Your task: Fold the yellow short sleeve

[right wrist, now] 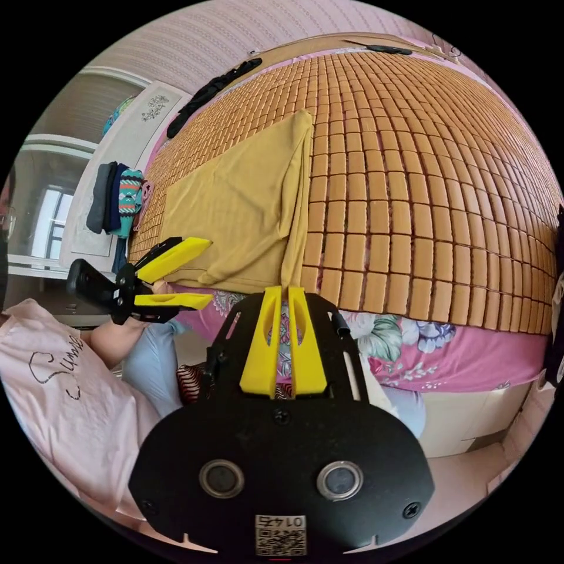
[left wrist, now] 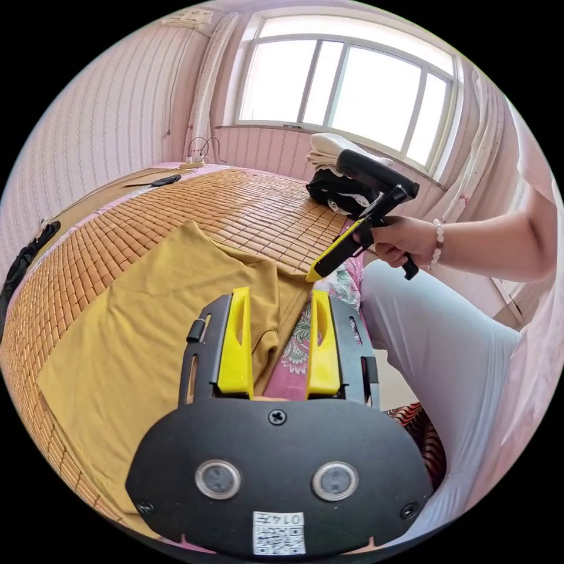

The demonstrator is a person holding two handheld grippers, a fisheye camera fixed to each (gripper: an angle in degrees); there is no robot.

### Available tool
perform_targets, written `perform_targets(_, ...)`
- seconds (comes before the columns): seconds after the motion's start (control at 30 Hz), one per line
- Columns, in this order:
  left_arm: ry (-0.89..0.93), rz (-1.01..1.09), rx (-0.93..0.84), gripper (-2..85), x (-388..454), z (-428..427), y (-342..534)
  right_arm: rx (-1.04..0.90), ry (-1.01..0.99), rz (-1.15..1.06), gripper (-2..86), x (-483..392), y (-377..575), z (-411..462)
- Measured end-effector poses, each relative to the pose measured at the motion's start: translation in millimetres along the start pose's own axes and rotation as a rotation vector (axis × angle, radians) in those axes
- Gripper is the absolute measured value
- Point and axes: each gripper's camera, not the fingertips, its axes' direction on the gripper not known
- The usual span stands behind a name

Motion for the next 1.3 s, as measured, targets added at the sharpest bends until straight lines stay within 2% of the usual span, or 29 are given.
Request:
perform_targets(0.2, -0.002, 0.022, -0.077, 16.3, 10.3, 36.7, -23.2, 0.086, -0.256, 0.000, 1.6, 24.9, -8.0, -46.2)
perform_targets(0.27, -0.054, 0.014, -0.090, 13.9, 13.0, 43.2, -29.2, 0.151, -0.443, -0.011, 1.9, 32.9, -14.5, -66.4)
perform_targets(0.3, -0.062, 0.010, -0.093, 12.6, 13.5, 44.2, -30.1, 0.159, -0.475, -0.022, 2.1, 33.5, -16.9, -70.3)
perform_targets(0.37, -0.134, -0.052, -0.075, 3.0, 11.3, 40.0, -31.2, 0.158, -0.474, -0.086, 3.7, 34.1, -27.4, -84.3)
perform_targets(0.43, -0.132, -0.068, -0.057, 0.7, 8.4, 35.5, -30.0, 0.166, -0.423, -0.049, 7.9, 49.1, -33.2, -92.0)
perform_targets(0.5, -0.109, -0.088, -0.042, -0.1, 5.6, 30.7, -27.0, 0.160, -0.419, 0.035, 12.0, 74.1, -38.9, -91.7)
perform_targets(0.57, -0.103, -0.085, -0.020, -0.5, 7.4, 22.5, -22.6, 0.155, -0.518, 0.120, 14.5, 99.3, -47.4, -80.1)
perform_targets(0.67, -0.080, -0.080, -0.015, -0.7, 11.8, 11.7, -20.1, 0.142, -0.615, 0.139, 16.5, 104.1, -62.6, -61.1)
perform_targets(0.77, -0.053, -0.079, 0.003, -0.7, 14.3, -1.0, -18.0, 0.217, -0.693, 0.173, 16.2, 112.9, -77.4, -56.7)
perform_targets(1.1, 0.044, -0.035, 0.013, -0.8, 22.1, -23.3, -18.3, 0.293, -0.531, 0.224, 5.8, 129.2, -100.3, -70.5)
perform_targets(1.3, 0.095, -0.052, 0.083, -0.7, 20.8, -38.7, -28.3, 0.412, -0.521, 0.219, 2.6, 125.8, -68.5, -109.5)
